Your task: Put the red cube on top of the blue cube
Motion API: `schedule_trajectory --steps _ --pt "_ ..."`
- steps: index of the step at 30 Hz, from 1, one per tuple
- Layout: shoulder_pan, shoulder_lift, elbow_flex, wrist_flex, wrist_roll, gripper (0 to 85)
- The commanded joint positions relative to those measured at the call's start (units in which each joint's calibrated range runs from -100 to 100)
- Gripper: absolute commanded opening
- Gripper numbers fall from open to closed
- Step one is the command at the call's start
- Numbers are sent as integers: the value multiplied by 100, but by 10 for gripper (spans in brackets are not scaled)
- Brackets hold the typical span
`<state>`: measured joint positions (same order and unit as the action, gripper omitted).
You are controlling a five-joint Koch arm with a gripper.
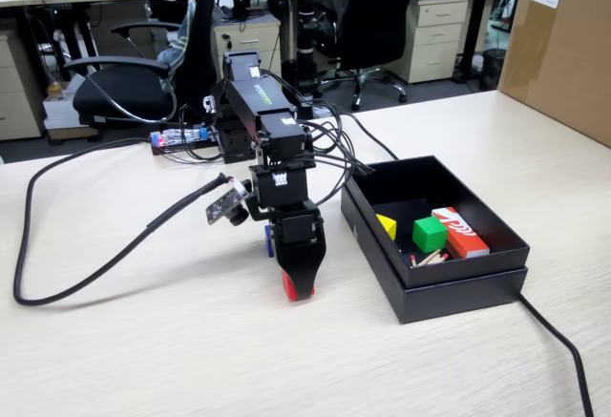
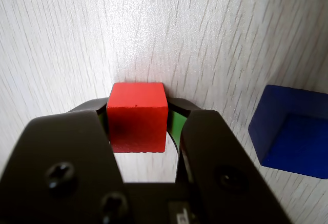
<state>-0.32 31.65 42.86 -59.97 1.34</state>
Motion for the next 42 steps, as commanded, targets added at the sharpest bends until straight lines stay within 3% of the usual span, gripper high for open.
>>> schedule_trajectory --steps 1,14,19,42 --pt "0 -325 229 118 5 9" --pt "-20 -3710 -1194 14 171 9" --pt "20 -5603 -2835 14 239 9" --pt "29 -5833 -4286 386 322 9"
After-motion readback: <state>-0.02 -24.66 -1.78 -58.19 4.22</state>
